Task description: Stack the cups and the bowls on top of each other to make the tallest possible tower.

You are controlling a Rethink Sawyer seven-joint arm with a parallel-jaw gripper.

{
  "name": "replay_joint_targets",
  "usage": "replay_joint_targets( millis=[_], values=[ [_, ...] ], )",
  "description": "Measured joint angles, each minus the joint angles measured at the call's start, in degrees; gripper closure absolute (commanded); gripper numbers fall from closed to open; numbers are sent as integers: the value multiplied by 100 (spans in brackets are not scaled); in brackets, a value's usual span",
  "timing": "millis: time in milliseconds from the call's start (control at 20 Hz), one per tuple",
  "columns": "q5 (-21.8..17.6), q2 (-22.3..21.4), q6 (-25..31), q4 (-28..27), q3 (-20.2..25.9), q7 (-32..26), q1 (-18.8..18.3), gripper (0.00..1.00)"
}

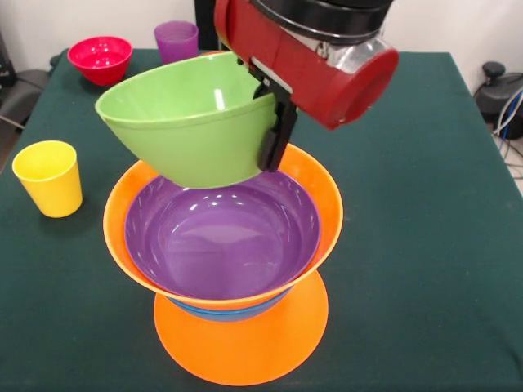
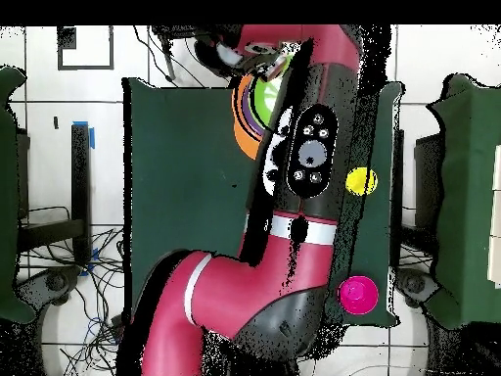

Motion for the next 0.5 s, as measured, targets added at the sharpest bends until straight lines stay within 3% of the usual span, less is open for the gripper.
replay_joint_targets(
  millis=[500],
  values=[
    [234,369,-551,-2,-308,0,-18,100]
  ],
)
